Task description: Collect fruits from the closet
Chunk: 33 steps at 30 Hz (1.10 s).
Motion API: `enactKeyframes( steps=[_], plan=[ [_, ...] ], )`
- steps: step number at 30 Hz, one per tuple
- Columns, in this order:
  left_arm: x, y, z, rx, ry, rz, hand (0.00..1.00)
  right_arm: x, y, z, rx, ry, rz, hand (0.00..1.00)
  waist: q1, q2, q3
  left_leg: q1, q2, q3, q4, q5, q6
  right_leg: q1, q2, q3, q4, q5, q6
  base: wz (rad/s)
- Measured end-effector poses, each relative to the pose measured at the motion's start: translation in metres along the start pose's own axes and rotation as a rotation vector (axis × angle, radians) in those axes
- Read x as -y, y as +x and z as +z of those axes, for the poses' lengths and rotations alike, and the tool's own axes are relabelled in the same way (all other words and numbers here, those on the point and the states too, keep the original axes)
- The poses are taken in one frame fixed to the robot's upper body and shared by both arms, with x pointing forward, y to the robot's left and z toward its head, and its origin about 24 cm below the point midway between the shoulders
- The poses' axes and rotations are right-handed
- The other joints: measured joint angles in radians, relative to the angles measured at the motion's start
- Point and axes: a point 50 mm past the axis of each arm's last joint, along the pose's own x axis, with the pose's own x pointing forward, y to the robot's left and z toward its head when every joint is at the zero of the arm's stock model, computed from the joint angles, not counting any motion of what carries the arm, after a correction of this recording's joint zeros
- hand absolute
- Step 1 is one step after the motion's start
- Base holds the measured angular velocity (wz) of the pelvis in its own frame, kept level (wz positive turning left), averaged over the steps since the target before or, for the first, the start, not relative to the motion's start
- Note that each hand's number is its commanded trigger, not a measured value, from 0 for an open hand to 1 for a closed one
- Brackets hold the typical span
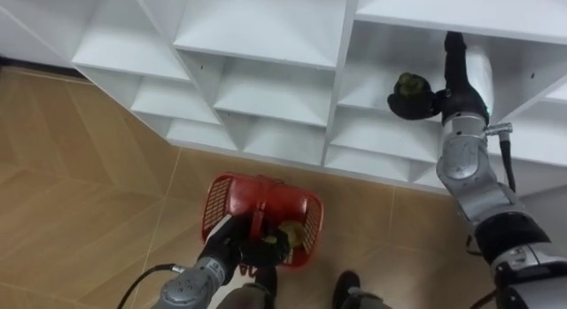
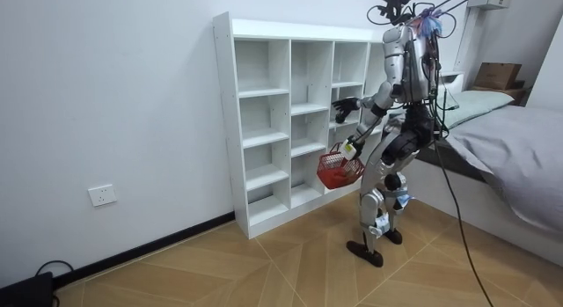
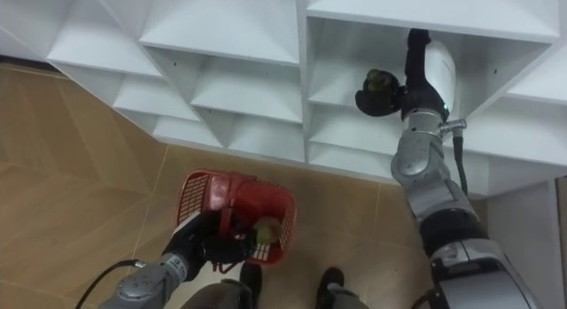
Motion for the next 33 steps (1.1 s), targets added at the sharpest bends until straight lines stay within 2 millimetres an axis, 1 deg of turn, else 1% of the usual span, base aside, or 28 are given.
enactKeyframes(
  steps=[6, 15, 21, 25, 33],
  plan=[
    [0.001, 0.0, -0.001, -0.006, 0.011, -0.006, 1.0, -0.002, 0.001, -0.003, -0.038, -0.002, 0.012, 0.0, 0.004, -0.004, 0.0027, 0.002, 0.002, 0.003, 0.003, 0.0, 0.0, -0.001, 0.002, 0.003, -0.002, 0.0, 0.0, -0.01],
    [0.001, -0.001, -0.002, -0.01, 0.023, -0.002, 1.0, -0.003, 0.0, -0.007, -0.064, -0.03, 0.035, 0.0, 0.006, -0.005, 0.0029, 0.002, 0.003, 0.01, 0.002, 0.0, 0.0, -0.006, 0.003, 0.01, 0.0, 0.001, -0.001, -0.02],
    [-0.002, -0.001, 0.0, -0.004, 0.034, 0.002, 1.0, -0.008, -0.002, -0.014, -0.103, -0.033, 0.103, 0.0, 0.006, -0.011, 0.0068, -0.002, 0.002, 0.017, 0.002, 0.0, 0.0, -0.016, 0.004, 0.016, 0.003, 0.002, -0.002, -0.02],
    [-0.004, -0.001, 0.004, 0.009, 0.038, 0.003, 1.0, -0.009, -0.001, -0.011, -0.09, -0.033, 0.118, 0.0, 0.007, -0.014, 0.0066, -0.01, 0.002, 0.028, 0.004, 0.0, 0.0, -0.034, 0.002, 0.029, 0.016, 0.002, -0.002, -0.07],
    [-0.004, -0.001, 0.004, 0.01, 0.039, 0.001, 1.0, -0.009, 0.002, -0.009, -0.095, -0.035, 0.139, 0.0, 0.008, -0.015, 0.0063, -0.009, 0.002, 0.03, 0.006, 0.001, -0.001, -0.035, 0.005, 0.031, 0.019, 0.003, -0.005, -0.01]
  ],
)
